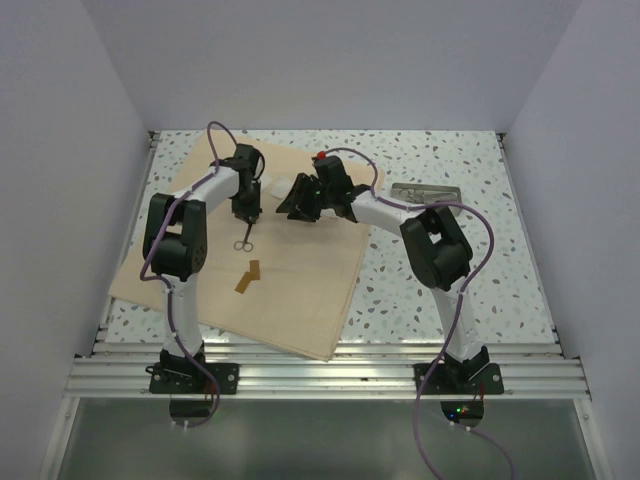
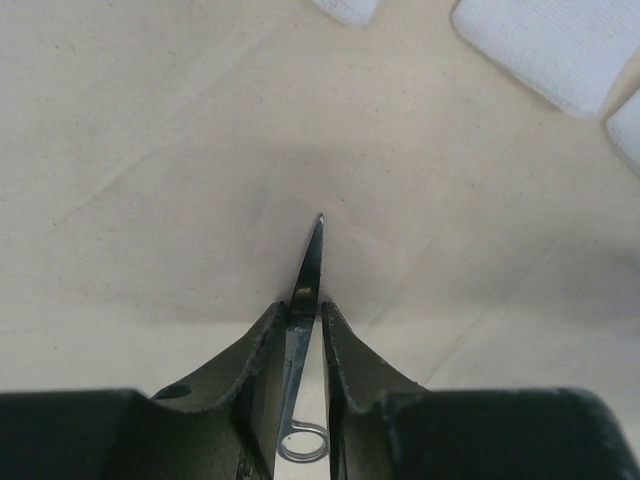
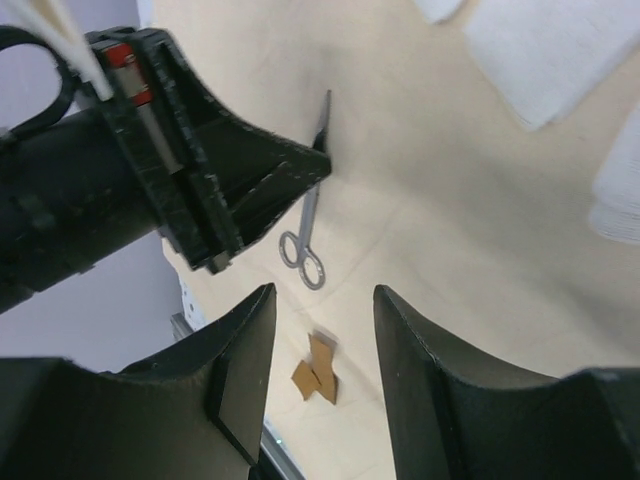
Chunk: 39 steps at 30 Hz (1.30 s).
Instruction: Prepare the surgical pack
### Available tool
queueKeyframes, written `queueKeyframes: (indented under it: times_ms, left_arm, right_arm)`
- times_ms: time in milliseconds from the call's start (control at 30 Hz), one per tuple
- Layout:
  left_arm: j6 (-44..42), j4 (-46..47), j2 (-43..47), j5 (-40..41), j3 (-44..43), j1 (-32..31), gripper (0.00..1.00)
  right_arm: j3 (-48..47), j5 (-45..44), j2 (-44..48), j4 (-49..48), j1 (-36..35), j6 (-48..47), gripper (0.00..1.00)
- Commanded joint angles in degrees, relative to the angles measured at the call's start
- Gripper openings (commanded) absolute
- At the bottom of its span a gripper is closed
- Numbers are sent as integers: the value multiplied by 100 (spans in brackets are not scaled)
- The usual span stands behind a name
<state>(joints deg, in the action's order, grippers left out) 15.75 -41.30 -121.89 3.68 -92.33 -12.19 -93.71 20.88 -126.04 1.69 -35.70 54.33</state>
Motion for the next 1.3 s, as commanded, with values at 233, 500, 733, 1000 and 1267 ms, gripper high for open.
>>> queueKeyframes:
  times_ms: [233, 500, 733, 1000, 1267]
  left_arm:
    - [130, -124, 227, 502, 409, -117, 28]
    - [-36, -80, 34, 291, 664, -188, 27]
    - [-221, -53, -186, -113, 507, -91, 0]
    - [-81, -431, -2, -516, -144, 49, 0]
    - [-72, -467, 7, -992, -285, 278, 0]
  right_arm:
    - [353, 311, 519, -143, 143, -141, 47]
    - [240, 355, 422, -143, 125, -177, 47]
    - [99, 583, 106, -573, -7, -98, 47]
    - [-94, 917, -517, -1171, -288, -71, 48]
    - [-209, 944, -861, -1250, -411, 25, 48]
